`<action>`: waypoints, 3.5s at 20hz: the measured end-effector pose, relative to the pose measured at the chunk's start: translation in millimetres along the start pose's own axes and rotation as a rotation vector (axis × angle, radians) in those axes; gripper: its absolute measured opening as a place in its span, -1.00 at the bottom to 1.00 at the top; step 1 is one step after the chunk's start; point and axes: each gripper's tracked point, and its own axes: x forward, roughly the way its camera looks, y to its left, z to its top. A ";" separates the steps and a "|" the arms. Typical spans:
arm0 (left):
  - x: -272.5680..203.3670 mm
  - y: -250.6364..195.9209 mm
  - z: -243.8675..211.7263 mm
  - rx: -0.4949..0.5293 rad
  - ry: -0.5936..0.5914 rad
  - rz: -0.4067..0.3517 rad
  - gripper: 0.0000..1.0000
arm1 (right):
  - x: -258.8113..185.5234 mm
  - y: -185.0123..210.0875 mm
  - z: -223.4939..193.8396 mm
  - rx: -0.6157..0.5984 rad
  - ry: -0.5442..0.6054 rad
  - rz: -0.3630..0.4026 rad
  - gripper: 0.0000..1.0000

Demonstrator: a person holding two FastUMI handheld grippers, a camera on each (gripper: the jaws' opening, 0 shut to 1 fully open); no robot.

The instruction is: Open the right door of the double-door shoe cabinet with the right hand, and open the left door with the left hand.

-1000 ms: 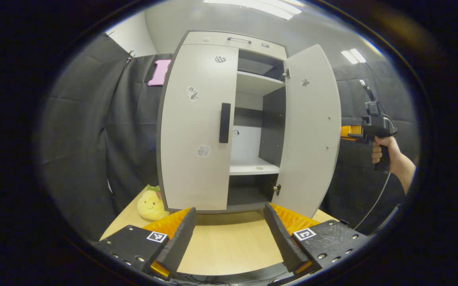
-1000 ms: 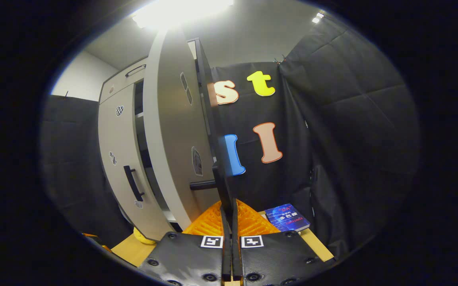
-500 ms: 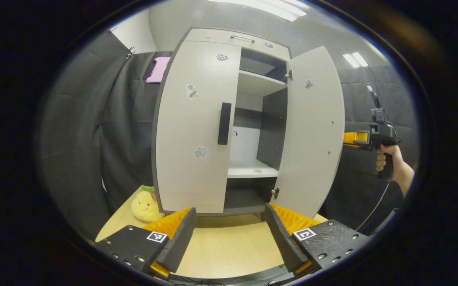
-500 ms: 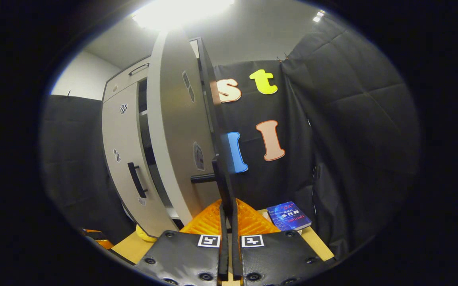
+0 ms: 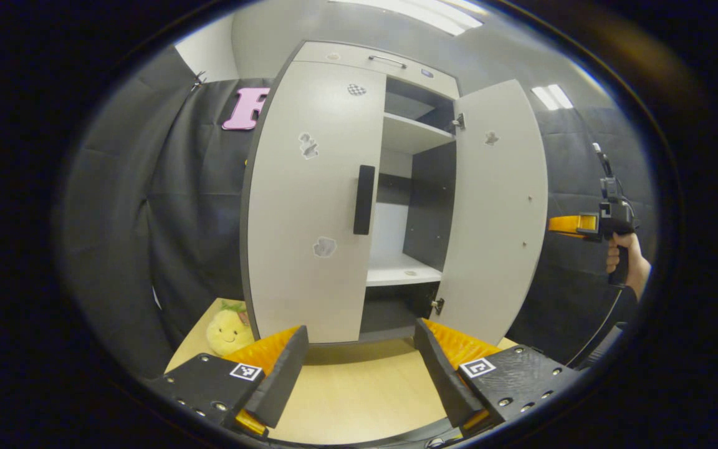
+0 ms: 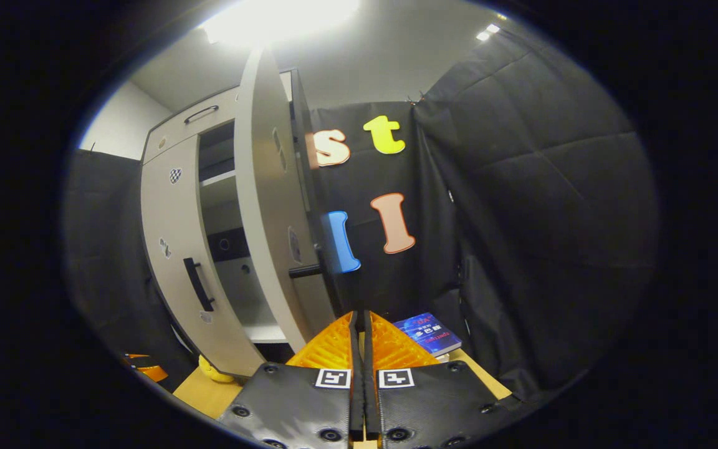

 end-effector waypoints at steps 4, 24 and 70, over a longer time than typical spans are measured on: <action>5.4 12.5 11.9 -0.013 -0.030 -0.014 1.00 | -18.0 -32.6 17.8 0.013 -0.035 -0.121 -0.95; 113.6 6.8 97.2 0.046 -0.150 0.158 0.97 | 77.5 -110.9 32.2 -0.142 -0.044 -0.208 0.95; 264.2 -5.7 158.2 0.096 -0.168 0.281 -0.94 | 207.7 -157.5 -23.9 -0.056 0.045 -0.030 0.96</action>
